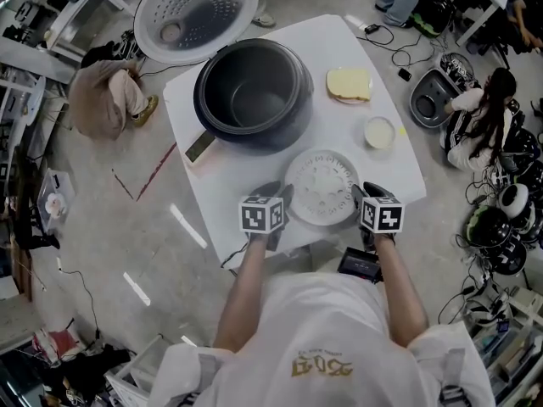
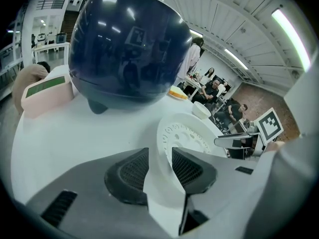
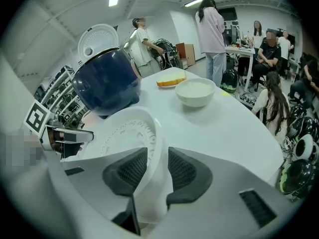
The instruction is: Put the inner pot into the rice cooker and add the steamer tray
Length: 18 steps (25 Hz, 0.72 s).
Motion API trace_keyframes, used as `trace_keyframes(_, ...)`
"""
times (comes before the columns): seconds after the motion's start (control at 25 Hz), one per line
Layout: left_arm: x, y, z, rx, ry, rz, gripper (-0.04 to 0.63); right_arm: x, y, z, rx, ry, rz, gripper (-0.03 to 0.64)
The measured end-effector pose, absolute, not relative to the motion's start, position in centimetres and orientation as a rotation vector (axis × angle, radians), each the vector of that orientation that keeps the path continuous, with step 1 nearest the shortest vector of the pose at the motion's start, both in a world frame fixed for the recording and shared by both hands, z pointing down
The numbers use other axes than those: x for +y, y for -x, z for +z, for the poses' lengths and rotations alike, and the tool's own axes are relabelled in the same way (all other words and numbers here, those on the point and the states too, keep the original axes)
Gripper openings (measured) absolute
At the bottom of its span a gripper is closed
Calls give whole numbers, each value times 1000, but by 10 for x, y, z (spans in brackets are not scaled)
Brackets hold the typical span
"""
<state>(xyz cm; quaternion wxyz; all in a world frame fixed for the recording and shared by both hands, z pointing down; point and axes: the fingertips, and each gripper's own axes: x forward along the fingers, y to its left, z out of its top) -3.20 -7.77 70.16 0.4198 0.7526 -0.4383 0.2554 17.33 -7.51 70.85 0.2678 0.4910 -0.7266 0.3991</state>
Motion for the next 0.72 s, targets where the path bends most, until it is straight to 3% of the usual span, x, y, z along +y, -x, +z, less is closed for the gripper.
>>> trace_keyframes(0.16,-77,31,705,-1082,-1883,641,138,-76,-168,709,-1972,-1299,1087,95)
trace_keyframes(0.24,-75,28,705,-1059,-1876,628,90,-77,-167,709,-1973,-1299,1081,92)
trace_keyframes(0.72,-74,28,706,-1021,-1836,588,75,-76,-167,710,-1970,-1283,1097,89)
